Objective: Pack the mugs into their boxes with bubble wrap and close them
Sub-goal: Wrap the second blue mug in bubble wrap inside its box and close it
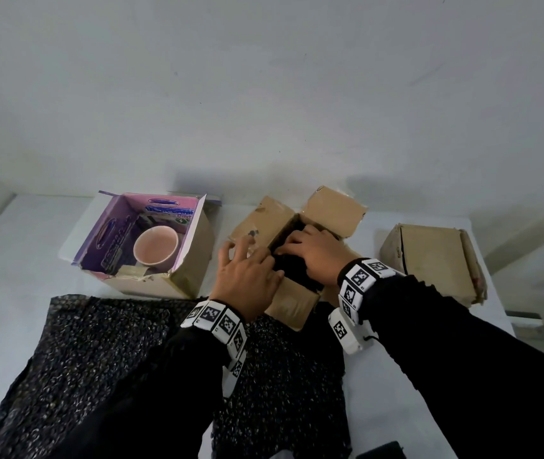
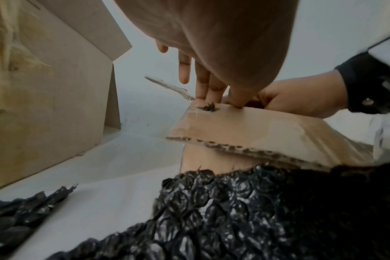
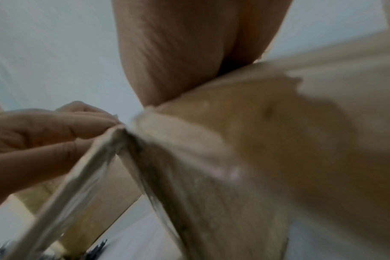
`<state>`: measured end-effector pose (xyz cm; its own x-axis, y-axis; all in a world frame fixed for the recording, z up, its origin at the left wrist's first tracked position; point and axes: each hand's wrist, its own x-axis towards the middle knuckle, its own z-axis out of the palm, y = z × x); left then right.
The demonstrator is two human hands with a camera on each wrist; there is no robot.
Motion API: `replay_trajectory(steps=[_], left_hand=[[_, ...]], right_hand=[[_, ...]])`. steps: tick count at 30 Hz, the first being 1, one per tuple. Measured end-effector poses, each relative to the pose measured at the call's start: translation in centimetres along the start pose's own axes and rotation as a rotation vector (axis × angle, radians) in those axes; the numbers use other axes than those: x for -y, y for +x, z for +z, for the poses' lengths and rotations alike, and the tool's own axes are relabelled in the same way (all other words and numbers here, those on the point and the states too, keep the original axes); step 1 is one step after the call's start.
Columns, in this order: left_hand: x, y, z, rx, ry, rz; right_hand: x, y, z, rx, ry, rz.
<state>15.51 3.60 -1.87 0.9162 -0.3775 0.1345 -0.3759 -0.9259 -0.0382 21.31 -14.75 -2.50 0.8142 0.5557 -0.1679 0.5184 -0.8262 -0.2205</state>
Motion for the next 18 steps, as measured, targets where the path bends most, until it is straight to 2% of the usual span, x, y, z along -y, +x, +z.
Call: replay_trajectory(steps=[4,7,10,12,16,18], left_hand=[[0.2,-0.1,-0.1,0.101,0.021,0.004],[0.3,0.1,-0.6,0.223,0.099,0.034],[0.2,0.7,-0.8,0.263,0.148,0.077],[0.0,1.2,-1.2,0.255,0.156,0.082],[-0.2,2.3,-1.3,0.249,0.154,0.082],[-0.1,2.3,-0.8,0.213,0.133,0.066]], right_hand=[[0.9,0.5,-0.5,0.067,-0.146,-0.001],[1.0,0.8,-0.4,0.096,-0.127,0.022],[0.5,0.6,0.0,-0.055,-0.051,0.043],[-0.1,0.3,0.4,-0.152,0.039,0.116],[-0.2,0.3,0.0,0.038,0.039,0.230],[-0.4,0.4,-0.4,0.024,0.064,0.192]])
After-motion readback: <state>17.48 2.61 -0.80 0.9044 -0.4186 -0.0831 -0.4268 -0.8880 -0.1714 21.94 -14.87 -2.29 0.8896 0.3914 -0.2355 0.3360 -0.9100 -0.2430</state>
